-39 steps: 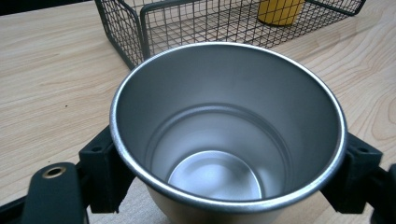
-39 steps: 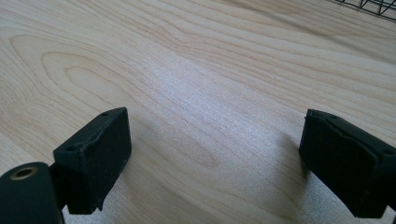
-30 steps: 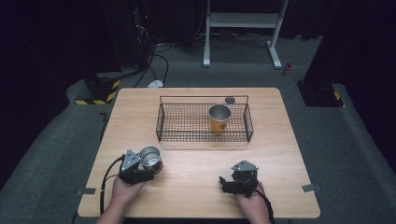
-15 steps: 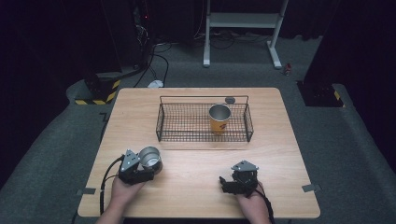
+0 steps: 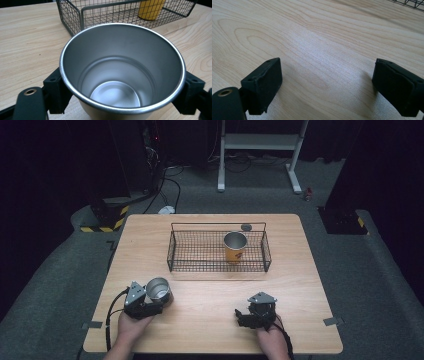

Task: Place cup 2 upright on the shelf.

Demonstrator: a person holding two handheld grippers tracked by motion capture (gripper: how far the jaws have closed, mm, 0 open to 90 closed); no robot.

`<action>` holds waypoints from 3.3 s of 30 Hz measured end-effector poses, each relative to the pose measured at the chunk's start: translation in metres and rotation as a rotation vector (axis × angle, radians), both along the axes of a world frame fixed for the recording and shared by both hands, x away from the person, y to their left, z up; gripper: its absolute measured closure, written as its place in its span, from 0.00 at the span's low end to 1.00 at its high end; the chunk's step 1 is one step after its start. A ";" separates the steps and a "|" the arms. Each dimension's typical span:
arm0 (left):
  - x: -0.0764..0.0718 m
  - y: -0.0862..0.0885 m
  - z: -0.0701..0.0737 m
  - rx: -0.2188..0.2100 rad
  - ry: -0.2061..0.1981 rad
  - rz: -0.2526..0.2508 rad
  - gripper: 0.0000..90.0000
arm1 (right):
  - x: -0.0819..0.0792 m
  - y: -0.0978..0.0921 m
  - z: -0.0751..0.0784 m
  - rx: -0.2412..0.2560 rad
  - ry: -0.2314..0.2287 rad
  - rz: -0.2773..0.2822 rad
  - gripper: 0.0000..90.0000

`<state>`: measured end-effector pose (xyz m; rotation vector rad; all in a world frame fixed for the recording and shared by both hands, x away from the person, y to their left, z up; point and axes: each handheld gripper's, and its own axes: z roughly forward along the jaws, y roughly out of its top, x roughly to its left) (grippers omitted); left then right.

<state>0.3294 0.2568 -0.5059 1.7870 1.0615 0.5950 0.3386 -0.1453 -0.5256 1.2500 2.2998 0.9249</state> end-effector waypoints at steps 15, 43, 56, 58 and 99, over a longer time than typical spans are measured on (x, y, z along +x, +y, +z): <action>0.000 -0.006 0.015 0.004 0.017 0.020 0.21 | 0.001 -0.003 0.000 0.001 -0.002 0.000 0.11; 0.015 -0.043 0.061 0.046 -0.049 -0.006 0.21 | 0.005 -0.022 0.000 0.000 -0.010 -0.029 0.14; 0.024 -0.056 0.071 0.035 -0.055 -0.018 0.21 | 0.005 -0.022 0.000 0.002 -0.010 -0.030 0.14; 0.026 -0.058 0.074 0.034 -0.058 -0.021 0.21 | 0.005 -0.022 0.000 0.003 -0.010 -0.030 0.14; 0.095 -0.088 0.092 0.011 -0.023 0.010 0.21 | 0.005 -0.022 0.000 -0.004 -0.005 -0.017 0.11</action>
